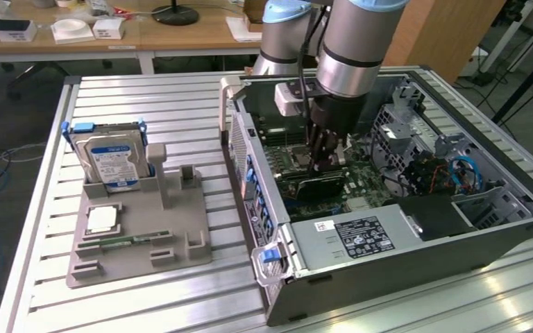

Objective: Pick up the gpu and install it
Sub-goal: 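Press down on the gpu until it lock into place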

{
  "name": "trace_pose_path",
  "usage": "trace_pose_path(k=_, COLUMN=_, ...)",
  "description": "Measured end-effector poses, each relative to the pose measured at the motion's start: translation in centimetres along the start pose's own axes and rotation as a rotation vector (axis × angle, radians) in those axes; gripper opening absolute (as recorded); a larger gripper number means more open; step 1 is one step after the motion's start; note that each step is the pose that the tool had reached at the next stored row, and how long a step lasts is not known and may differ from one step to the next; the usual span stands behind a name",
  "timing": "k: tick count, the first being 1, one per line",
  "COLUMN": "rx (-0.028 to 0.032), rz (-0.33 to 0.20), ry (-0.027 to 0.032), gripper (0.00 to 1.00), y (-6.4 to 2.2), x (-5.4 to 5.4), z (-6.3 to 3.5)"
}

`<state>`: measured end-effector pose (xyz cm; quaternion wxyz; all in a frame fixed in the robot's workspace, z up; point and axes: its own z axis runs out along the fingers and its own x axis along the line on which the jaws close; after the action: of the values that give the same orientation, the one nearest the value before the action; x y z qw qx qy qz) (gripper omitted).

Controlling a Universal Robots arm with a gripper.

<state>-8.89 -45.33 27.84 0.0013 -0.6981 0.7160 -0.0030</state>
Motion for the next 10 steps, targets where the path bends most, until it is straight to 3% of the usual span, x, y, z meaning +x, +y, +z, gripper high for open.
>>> trace_pose_path(k=3, rx=-0.0021, rz=0.000, ry=0.0004, gripper=0.11, y=0.69, x=0.0, z=-1.01)
trace_pose_path(k=10, rx=-0.0029, rz=0.000, ry=0.0005, gripper=0.11, y=3.75, x=0.1, z=-1.90)
